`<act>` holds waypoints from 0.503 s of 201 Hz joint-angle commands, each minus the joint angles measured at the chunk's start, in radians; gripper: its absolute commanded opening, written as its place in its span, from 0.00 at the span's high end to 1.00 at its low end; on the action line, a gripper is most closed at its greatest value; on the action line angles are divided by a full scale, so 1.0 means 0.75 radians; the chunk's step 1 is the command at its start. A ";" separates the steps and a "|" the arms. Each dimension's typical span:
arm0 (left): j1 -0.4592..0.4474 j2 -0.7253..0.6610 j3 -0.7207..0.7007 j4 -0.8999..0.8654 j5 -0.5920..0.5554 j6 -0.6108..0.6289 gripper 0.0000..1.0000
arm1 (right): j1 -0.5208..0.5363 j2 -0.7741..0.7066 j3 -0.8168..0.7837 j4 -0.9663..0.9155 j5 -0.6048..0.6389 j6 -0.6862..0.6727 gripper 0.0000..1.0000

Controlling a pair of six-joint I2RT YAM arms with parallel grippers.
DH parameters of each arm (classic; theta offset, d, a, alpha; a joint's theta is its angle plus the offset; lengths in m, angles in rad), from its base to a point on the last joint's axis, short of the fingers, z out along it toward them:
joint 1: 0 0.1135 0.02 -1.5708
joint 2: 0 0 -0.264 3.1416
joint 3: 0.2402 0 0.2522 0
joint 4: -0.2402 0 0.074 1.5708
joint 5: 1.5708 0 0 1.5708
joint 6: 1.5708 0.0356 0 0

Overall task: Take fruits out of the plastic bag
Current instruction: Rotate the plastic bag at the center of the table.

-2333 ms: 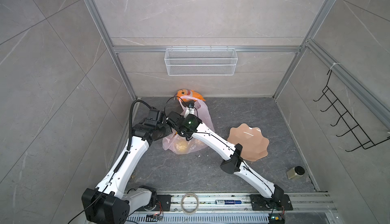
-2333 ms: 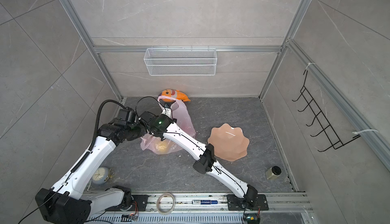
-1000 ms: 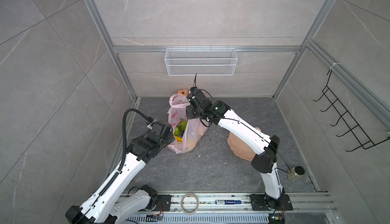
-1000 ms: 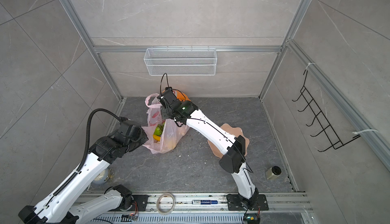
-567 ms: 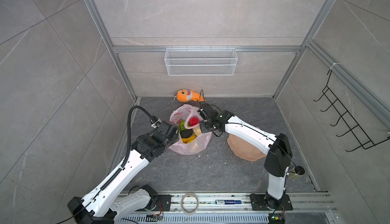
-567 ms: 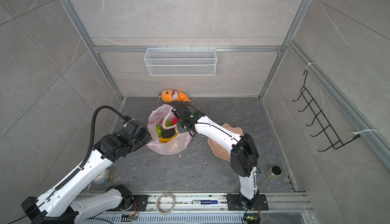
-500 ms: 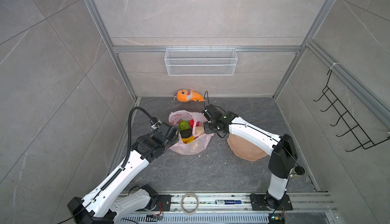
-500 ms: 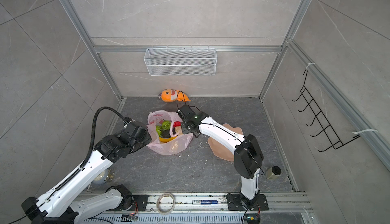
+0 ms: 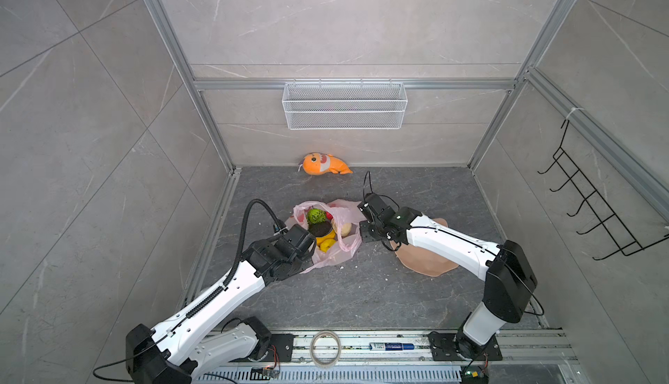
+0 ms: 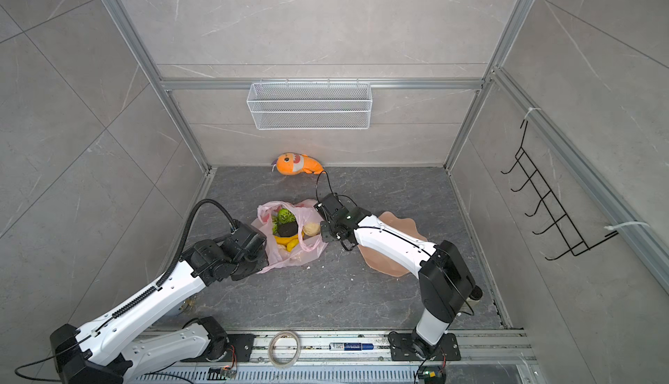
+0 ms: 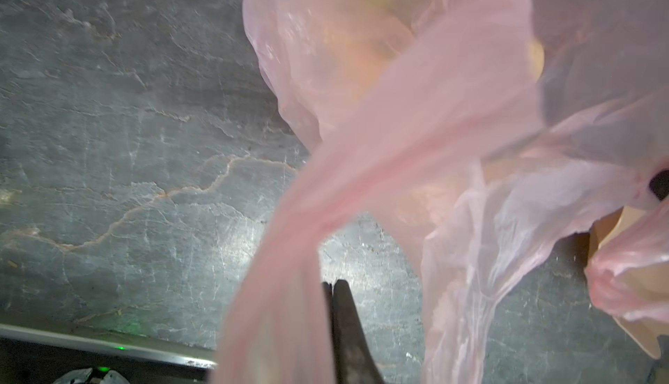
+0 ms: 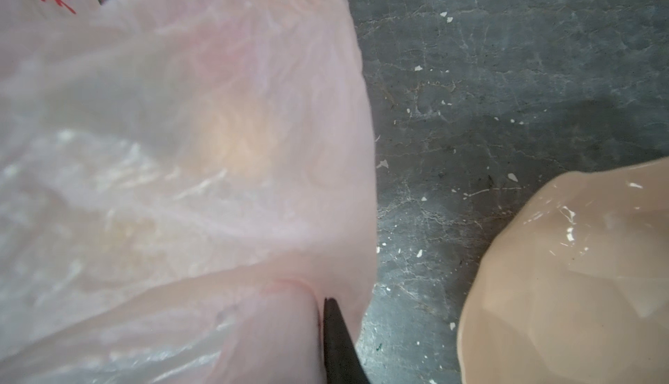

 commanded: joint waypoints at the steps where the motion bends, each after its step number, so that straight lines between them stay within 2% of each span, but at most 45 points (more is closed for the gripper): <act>1: -0.054 -0.023 -0.032 -0.107 0.063 -0.038 1.00 | 0.001 -0.013 -0.025 0.027 -0.010 0.031 0.88; 26: -0.078 -0.027 -0.071 -0.134 0.050 -0.080 1.00 | 0.001 -0.015 -0.010 -0.005 -0.055 0.017 0.82; 63: -0.081 -0.055 -0.058 -0.134 -0.032 -0.116 1.00 | 0.001 -0.156 0.070 -0.109 -0.147 -0.099 0.57; 101: -0.090 -0.039 -0.100 -0.041 -0.046 -0.127 1.00 | 0.004 -0.260 0.302 -0.370 -0.222 -0.253 0.55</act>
